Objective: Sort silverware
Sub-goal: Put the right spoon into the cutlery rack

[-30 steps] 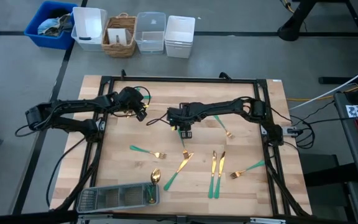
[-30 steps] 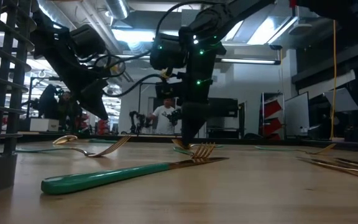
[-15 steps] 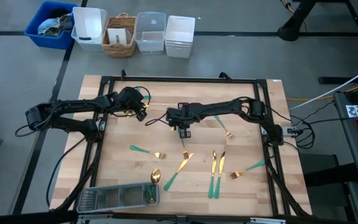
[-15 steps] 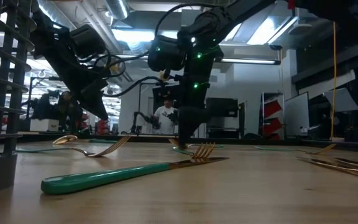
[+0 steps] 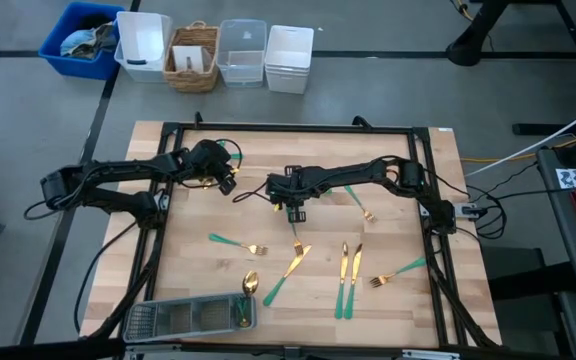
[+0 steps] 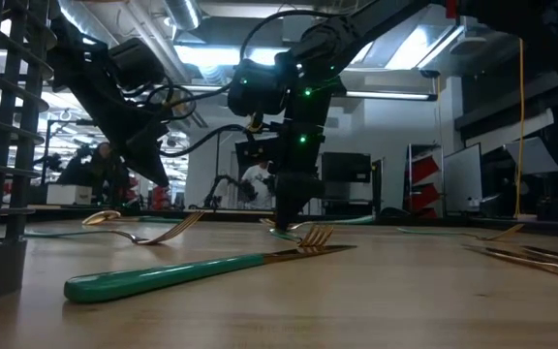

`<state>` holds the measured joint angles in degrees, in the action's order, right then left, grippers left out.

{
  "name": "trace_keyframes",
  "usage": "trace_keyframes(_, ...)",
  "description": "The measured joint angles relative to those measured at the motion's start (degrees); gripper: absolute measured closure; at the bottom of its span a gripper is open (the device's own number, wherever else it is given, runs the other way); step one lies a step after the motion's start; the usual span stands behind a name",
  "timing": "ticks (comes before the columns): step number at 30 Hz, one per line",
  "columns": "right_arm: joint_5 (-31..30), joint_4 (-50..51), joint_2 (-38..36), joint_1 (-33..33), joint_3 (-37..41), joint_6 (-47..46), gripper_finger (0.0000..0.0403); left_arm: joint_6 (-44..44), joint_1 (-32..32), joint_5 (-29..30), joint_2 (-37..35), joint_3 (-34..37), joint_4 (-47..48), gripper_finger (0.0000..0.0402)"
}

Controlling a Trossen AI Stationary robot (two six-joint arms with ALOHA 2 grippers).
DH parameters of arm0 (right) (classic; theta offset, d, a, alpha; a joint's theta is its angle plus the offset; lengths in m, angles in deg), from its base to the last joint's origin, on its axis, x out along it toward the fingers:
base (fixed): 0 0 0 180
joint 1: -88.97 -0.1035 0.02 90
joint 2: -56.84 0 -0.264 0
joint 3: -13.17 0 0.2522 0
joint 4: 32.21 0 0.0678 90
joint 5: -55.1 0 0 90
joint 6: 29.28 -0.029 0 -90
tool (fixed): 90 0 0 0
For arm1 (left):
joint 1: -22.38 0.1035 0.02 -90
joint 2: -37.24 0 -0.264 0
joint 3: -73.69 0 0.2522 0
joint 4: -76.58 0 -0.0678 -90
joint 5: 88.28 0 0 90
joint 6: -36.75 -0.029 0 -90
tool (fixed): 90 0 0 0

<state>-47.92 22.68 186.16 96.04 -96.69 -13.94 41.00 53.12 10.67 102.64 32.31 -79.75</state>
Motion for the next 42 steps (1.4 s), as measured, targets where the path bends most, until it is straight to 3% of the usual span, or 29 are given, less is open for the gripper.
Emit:
trace_keyframes(8,-0.38,0.27,-0.07,-0.02,0.00,1.66,0.0397,0.00,0.00,0.00,0.00,0.00,-0.09,0.0370)
trace_keyframes(42,1.01,9.75,0.41,0.17,-4.74,-0.07,0.0381,0.22,0.00,0.00,0.00,0.00,-0.09,0.0370)
